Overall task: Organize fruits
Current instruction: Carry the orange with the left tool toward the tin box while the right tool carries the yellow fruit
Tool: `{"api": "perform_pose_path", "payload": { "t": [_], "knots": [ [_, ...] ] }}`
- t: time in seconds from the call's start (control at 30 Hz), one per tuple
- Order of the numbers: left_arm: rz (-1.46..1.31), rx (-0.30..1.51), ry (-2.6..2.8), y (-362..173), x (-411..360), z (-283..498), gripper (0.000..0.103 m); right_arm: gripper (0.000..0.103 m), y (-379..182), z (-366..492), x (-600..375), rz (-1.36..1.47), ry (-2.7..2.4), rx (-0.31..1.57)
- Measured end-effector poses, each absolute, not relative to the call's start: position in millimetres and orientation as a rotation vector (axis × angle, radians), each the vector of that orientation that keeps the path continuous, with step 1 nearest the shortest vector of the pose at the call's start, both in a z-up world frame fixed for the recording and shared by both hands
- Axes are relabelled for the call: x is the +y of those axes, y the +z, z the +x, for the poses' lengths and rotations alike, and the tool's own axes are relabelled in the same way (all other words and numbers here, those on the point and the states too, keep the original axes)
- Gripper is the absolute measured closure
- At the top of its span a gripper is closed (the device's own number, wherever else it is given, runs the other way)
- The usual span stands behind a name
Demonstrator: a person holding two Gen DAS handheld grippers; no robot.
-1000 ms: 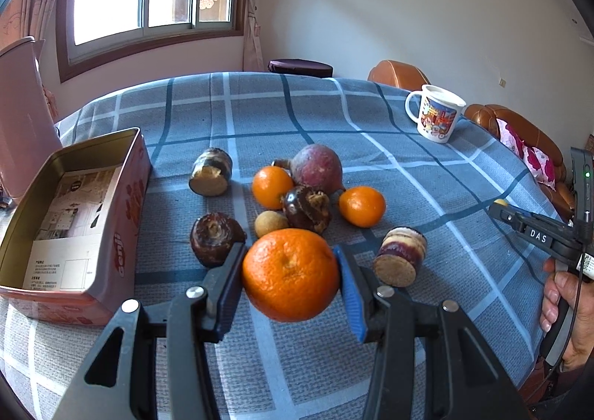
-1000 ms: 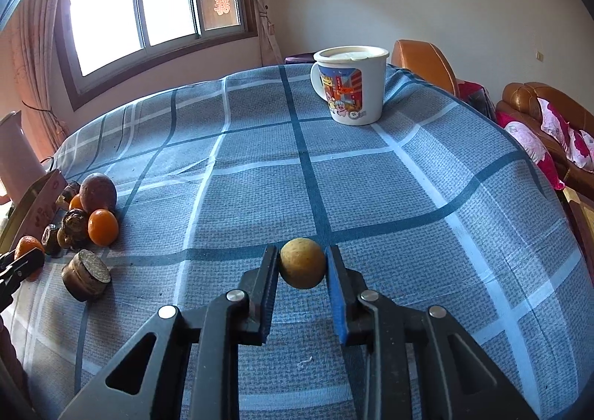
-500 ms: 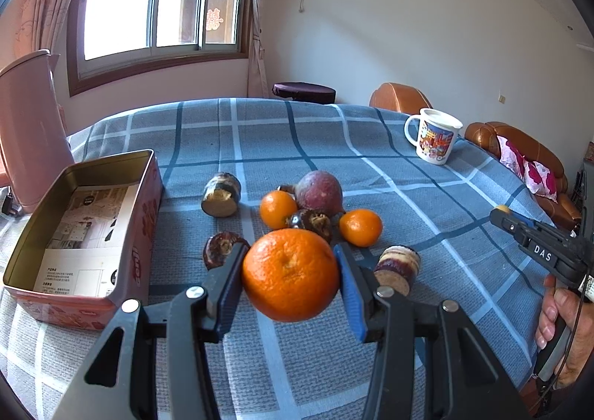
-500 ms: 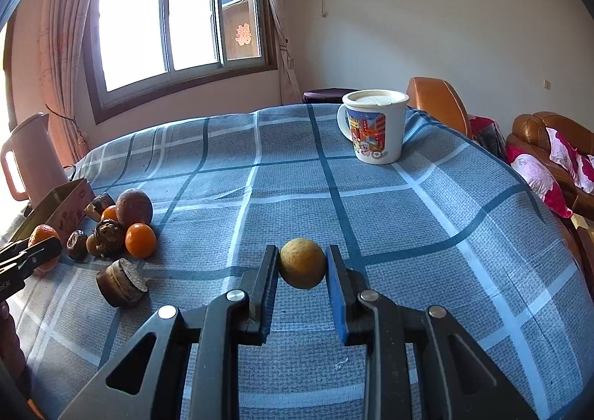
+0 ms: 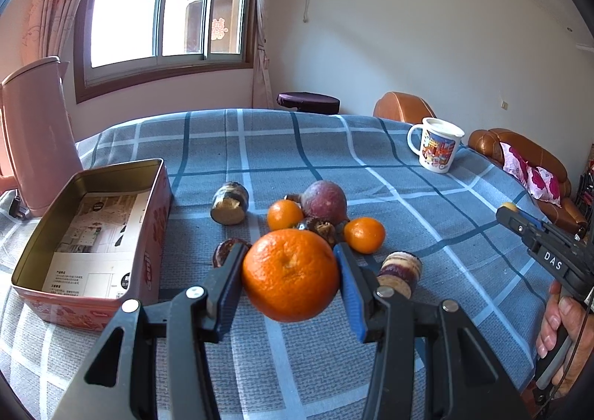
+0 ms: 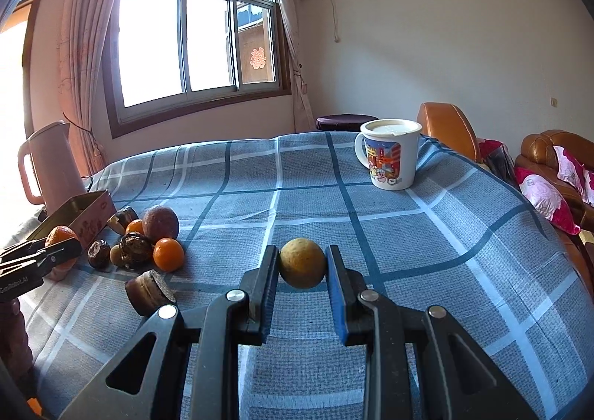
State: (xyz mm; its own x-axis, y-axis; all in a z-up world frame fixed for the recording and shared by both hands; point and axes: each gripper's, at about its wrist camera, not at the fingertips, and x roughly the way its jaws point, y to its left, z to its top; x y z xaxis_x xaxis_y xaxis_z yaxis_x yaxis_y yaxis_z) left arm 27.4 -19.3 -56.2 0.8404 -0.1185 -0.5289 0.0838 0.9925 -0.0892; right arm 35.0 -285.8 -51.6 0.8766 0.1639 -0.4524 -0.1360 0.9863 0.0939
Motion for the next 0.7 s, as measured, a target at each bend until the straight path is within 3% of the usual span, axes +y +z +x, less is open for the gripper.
{"api": "perform_pose_path", "payload": {
  "t": [0.7],
  "knots": [
    [-0.020,0.478,-0.080,-44.5,-24.1,13.5,0.054,0.076,-42.6,18.4,-273.2,0.047,0.205,0.397]
  ]
}}
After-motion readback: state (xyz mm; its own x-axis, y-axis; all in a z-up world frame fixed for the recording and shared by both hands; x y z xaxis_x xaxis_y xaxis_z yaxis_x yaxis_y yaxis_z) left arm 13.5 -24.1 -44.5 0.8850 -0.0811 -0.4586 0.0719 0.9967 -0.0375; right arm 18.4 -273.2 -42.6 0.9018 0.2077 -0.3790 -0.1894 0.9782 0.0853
